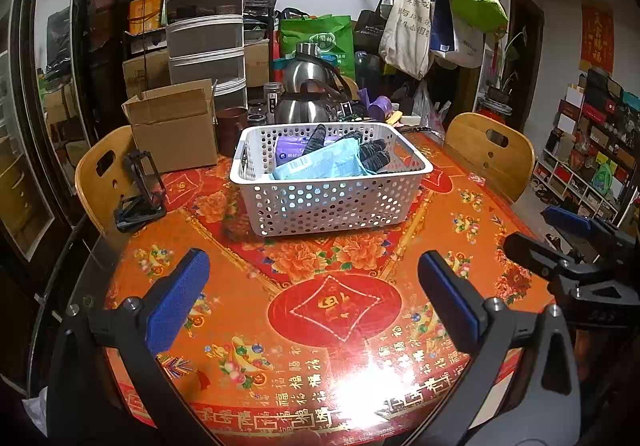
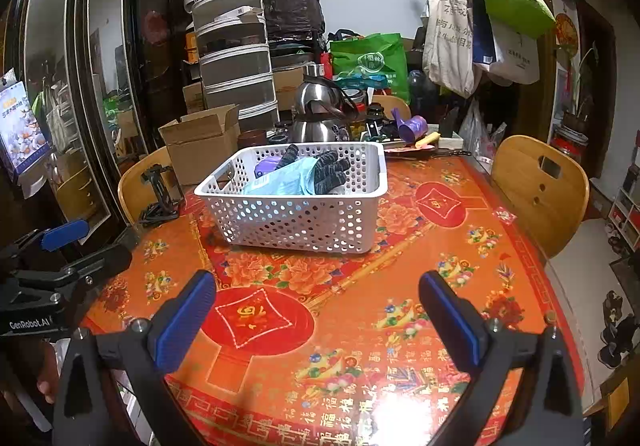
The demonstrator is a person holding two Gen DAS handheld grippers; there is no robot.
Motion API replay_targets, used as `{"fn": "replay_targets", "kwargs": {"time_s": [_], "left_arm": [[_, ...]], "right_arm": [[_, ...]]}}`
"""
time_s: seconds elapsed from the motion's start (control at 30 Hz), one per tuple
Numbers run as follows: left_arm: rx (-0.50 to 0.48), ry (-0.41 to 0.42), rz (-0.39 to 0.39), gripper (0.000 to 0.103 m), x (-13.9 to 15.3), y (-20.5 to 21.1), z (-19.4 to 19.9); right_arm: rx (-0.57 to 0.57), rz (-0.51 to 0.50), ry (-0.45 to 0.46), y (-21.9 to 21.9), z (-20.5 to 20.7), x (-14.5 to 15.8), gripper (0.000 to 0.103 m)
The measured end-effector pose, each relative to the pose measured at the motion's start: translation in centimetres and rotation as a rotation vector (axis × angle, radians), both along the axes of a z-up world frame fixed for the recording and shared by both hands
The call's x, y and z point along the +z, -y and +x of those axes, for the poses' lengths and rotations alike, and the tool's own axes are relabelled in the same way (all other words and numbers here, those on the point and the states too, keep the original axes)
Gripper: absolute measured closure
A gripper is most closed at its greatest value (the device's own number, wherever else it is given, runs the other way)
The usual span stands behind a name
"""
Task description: Organize soft objects
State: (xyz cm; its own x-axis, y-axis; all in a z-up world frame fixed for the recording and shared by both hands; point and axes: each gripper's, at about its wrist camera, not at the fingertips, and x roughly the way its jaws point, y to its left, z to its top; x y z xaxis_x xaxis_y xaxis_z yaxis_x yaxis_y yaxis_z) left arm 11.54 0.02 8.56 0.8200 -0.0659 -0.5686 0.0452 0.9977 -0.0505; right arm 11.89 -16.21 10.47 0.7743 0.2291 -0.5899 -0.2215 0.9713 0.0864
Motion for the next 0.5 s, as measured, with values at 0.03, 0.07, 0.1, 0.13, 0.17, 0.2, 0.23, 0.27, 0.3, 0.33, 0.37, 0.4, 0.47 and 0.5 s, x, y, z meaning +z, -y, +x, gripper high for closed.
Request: {"fn": "replay_targets", "kwargs": {"time_s": [0.03, 0.07, 0.1, 0.13, 0.17, 0.2, 0.23, 0.27, 0.3, 0.33, 0.37, 0.4, 0.47, 0.5], "left_arm": [[0.000, 0.001, -0.002, 0.000, -0.05, 0.04, 0.03], [-0.002, 0.002, -0.001, 0.000, -0.03, 0.01, 0.02], [0.000, 0.001, 0.000, 0.000, -0.08, 0.04, 0.07], [0.000, 0.000, -0.001, 0.000, -0.02, -0.02, 0.01], [-0.002, 0.000, -0.002, 0.000, -0.01, -0.04, 0.01], [-0.002, 0.000, -0.003, 0.000, -0.07, 0.01, 0.05], [-0.001, 0.000, 0.000, 0.000, -0.02, -0.02, 0.02], [-0.001, -0.001, 0.002, 0.000, -0.10, 0.06, 0.08], [-0.002, -0.001, 0.002, 0.000, -0.08, 0.02, 0.05], [-0.002, -0.002, 0.000, 0.000, -0.10, -0.01, 0.08], [-0.002, -0.002, -0.002, 0.000, -0.14, -0.04, 0.01], [-0.004, -0.002, -0.003, 0.000, -0.26, -0.01, 0.03], [-0.003, -0.002, -0.004, 0.000, -0.35, 0.02, 0.00], [-0.004, -0.001, -0.004, 0.000, -0.34, 0.00, 0.01]], "right_arm": [[0.000, 0.000, -0.001, 0.01, 0.00, -0.01, 0.002], [0.000, 0.000, -0.002, 0.02, -0.02, 0.00, 0.002], [-0.001, -0.001, -0.002, 0.02, -0.05, -0.01, 0.002], [-0.002, 0.000, -0.002, 0.07, -0.10, 0.01, 0.002], [-0.003, 0.001, -0.002, 0.12, -0.14, 0.02, 0.002], [-0.001, 0.002, -0.002, 0.13, -0.15, 0.02, 0.002], [-0.001, 0.002, -0.002, 0.14, -0.08, 0.03, 0.002], [-0.002, 0.001, -0.002, 0.12, -0.08, 0.03, 0.002], [-0.002, 0.000, -0.002, 0.12, -0.08, 0.02, 0.002], [0.000, 0.001, -0.003, 0.13, -0.08, 0.01, 0.002], [0.003, 0.002, -0.003, 0.15, -0.10, 0.00, 0.002], [0.004, 0.001, -0.003, 0.15, -0.14, 0.00, 0.002], [0.006, -0.003, -0.003, 0.18, -0.24, -0.02, 0.002], [0.007, -0.003, -0.002, 0.15, -0.31, -0.01, 0.002]]}}
